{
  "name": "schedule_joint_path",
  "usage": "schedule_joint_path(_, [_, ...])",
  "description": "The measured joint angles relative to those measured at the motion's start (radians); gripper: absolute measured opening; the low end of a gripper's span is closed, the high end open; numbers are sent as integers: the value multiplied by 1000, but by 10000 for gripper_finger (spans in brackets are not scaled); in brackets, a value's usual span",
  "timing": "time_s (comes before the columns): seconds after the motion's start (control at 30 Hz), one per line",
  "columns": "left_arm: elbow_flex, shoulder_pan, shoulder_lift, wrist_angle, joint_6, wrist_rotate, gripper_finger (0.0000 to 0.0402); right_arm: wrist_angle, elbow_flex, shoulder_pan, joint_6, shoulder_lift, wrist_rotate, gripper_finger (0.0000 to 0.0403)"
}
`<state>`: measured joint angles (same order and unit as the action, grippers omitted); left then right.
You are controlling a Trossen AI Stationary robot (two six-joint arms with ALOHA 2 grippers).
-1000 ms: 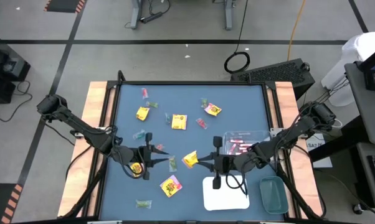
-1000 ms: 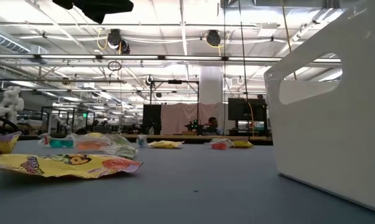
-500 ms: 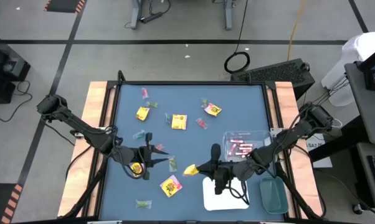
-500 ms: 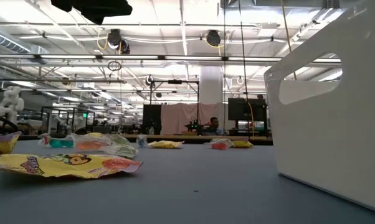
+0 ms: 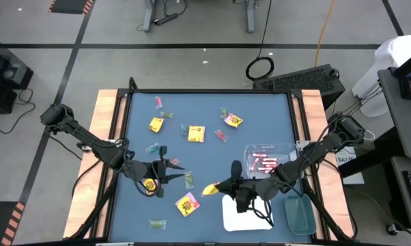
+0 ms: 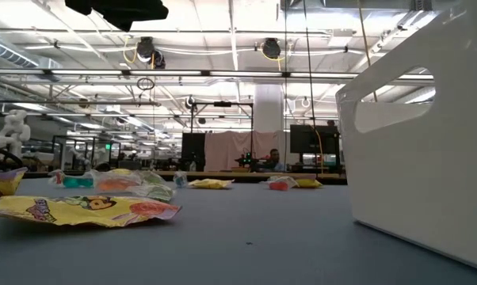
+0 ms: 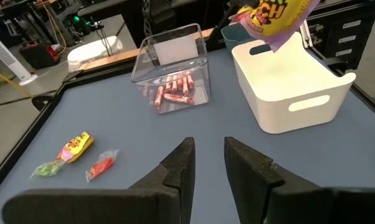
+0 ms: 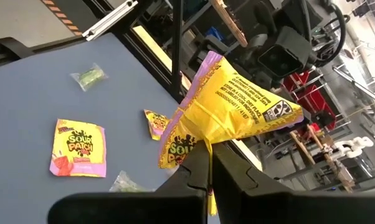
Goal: Sort candy
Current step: Put the yellow candy into the white bin
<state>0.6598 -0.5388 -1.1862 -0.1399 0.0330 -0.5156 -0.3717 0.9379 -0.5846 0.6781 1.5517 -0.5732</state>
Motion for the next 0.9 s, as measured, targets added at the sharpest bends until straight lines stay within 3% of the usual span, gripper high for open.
schedule_joint_path(0.9, [0, 0, 0, 0, 0, 0, 93, -6, 0, 2, -53, 0, 2, 4])
